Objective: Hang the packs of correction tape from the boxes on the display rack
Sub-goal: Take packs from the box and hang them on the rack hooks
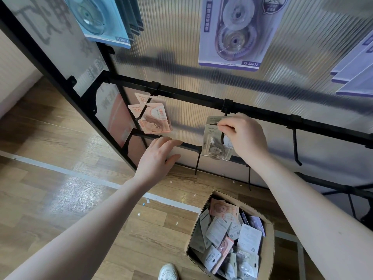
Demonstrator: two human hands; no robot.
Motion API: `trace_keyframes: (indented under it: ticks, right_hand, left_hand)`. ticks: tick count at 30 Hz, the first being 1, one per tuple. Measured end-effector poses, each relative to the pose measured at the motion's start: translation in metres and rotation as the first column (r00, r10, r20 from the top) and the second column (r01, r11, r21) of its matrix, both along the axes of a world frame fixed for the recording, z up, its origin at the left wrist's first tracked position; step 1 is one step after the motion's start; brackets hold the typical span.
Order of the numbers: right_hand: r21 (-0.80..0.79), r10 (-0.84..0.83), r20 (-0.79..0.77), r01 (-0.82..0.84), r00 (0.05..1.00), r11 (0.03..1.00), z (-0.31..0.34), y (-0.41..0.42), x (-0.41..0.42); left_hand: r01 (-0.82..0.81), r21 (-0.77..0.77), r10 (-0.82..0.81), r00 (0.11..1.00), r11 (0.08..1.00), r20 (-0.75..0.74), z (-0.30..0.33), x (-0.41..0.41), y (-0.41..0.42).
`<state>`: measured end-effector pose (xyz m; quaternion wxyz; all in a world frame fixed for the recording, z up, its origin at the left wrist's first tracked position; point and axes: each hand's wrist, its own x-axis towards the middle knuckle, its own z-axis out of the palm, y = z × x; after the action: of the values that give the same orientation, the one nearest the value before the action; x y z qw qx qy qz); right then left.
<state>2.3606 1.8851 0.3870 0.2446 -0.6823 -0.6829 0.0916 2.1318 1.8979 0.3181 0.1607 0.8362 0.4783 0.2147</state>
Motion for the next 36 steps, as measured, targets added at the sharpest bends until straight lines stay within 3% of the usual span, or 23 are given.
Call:
trace_keyframes:
  ticks: [16, 29, 36]
  right_hand:
    - [0.053, -0.125, 0.104, 0.120, 0.987, 0.991, -0.014, -0.045, 0.015]
    - [-0.197, -0.213, 0.153, 0.241, 0.965, 0.950, -0.056, -0.151, 0.063]
    - [-0.304, -0.170, 0.193, 0.223, 0.966, 0.926, -0.140, -0.219, 0.101]
  left_hand:
    - [0.015, 0.019, -0.015, 0.999, 1.000, 0.029, 0.003, -0.002, -0.011]
    - [0.029, 0.078, -0.025, 0.999, 0.997, -0.044, 0.002, 0.035, -0.059]
    - [-0.004, 0.047, 0.009, 0.994, 0.999, -0.110, -0.077, 0.070, -0.118]
